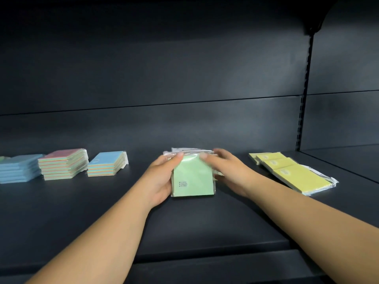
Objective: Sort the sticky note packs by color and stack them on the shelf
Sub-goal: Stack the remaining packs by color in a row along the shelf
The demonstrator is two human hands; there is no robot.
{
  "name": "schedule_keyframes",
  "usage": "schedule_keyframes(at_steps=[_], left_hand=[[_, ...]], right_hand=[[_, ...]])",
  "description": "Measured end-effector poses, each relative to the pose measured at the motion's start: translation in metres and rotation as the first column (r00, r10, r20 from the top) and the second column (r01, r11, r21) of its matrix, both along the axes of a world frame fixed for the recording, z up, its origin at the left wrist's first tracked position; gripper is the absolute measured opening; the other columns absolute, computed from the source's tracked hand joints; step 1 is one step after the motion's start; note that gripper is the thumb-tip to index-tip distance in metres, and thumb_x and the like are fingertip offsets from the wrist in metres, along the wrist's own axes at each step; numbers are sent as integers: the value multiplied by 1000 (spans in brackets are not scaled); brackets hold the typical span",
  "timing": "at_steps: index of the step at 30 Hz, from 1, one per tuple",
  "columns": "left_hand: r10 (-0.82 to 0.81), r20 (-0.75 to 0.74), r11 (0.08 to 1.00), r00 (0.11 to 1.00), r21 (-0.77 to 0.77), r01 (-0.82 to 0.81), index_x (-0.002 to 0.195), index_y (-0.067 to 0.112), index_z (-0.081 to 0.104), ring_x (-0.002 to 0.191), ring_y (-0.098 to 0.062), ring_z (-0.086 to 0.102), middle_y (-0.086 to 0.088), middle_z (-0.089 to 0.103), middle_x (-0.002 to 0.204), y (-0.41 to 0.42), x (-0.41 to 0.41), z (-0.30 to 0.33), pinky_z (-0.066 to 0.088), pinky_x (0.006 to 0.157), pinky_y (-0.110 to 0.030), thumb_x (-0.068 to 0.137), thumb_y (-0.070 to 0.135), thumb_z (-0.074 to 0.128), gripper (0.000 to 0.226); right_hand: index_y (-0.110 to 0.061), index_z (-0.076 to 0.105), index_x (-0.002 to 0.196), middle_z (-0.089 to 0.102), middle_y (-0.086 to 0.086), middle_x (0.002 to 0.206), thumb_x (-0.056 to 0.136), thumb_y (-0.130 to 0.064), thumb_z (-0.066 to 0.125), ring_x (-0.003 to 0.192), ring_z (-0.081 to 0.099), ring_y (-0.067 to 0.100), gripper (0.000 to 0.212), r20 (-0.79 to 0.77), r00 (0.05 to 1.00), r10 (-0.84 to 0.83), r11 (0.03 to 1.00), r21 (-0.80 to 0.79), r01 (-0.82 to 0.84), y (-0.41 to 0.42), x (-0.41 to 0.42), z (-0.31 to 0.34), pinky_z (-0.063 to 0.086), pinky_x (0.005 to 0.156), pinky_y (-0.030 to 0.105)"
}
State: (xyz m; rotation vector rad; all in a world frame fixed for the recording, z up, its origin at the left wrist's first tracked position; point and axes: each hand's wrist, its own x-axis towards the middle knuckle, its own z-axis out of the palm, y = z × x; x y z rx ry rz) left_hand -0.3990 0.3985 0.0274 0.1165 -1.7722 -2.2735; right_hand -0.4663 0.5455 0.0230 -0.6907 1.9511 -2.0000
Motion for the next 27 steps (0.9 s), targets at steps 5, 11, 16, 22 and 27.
schedule_keyframes(at_steps=[5,11,16,22,27], left_hand=[[-65,-58,998,996,-16,64,104,12,57,88,-23,65,-10,68,98,3,0,1,50,79,-38,95,6,43,18],[-120,-122,975,985,-200,94,106,21,54,85,-11,68,1,70,100,2,-1,-6,52,76,-28,87,2,56,27],[-28,-163,974,986,-225,-9,111,20,55,97,-18,65,-3,68,108,4,-2,-8,51,87,-35,86,5,58,30],[-56,-57,968,997,-247,40,124,14,51,107,-17,61,-5,65,117,1,-5,-12,47,94,-33,89,10,57,37],[-104,-35,979,994,-183,96,118,12,53,106,-22,61,-8,66,113,2,-5,-16,47,95,-37,90,1,52,30]], right_hand=[[-15,67,87,69,0,86,95,-23,51,77,60,15,20,53,997,64,997,-36,-62,2,0,-1,46,70,23],[-15,59,87,68,-3,82,93,-20,54,70,66,8,9,-51,997,61,995,-82,-65,0,2,-4,53,65,21],[-12,53,85,64,3,85,94,-23,53,79,61,17,14,-63,997,39,996,-80,-44,-1,3,-3,51,77,31],[-15,55,84,63,2,86,95,-25,52,82,58,18,15,-55,997,49,998,-26,-50,-2,1,-5,50,79,28],[-16,58,91,63,0,95,94,-34,51,90,59,14,20,38,996,80,997,8,-81,2,-5,-7,48,85,23]])
